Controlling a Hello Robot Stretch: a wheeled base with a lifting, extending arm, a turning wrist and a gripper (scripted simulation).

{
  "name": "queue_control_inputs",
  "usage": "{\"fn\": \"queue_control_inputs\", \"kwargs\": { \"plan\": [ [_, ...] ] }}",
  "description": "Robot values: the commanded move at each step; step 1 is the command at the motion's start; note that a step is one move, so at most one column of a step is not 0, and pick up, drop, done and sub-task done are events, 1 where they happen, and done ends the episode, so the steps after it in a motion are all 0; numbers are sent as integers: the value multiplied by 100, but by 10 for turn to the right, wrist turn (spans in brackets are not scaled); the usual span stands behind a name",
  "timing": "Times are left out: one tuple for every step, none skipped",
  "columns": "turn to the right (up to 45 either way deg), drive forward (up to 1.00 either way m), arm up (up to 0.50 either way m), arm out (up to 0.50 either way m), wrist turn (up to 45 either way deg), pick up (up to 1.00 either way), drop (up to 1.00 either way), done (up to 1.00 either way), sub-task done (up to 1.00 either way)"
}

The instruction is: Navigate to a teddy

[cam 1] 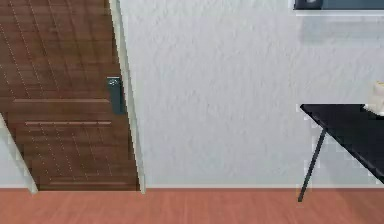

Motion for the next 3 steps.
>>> {"fn": "queue_control_inputs", "kwargs": {
  "plan": [
    [450,0,0,0,0,0,0,0,0],
    [450,0,0,0,0,0,0,0,0],
    [150,0,0,0,0,0,0,0,0]
  ]
}}
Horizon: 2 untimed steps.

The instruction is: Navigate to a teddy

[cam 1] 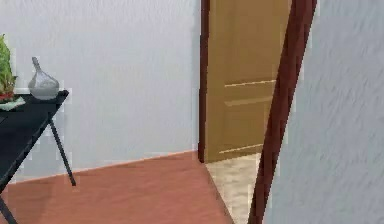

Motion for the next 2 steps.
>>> {"fn": "queue_control_inputs", "kwargs": {
  "plan": [
    [0,100,0,0,0,0,0,0,0],
    [0,5,0,0,0,0,0,0,0]
  ]
}}
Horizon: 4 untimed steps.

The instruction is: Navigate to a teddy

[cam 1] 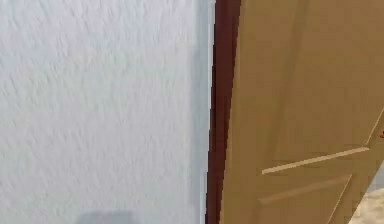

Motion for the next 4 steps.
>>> {"fn": "queue_control_inputs", "kwargs": {
  "plan": [
    [450,0,0,0,0,0,0,0,0],
    [270,0,0,0,0,0,0,0,0],
    [0,100,0,0,0,0,0,0,0],
    [0,100,0,0,0,0,0,0,0]
  ]
}}
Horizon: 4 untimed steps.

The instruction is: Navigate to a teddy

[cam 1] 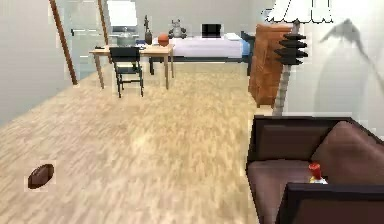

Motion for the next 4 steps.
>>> {"fn": "queue_control_inputs", "kwargs": {
  "plan": [
    [0,100,0,0,0,0,0,0,0],
    [0,100,0,0,0,0,0,0,0],
    [0,100,0,0,0,0,0,0,0],
    [30,0,0,0,0,0,0,0,0]
  ]
}}
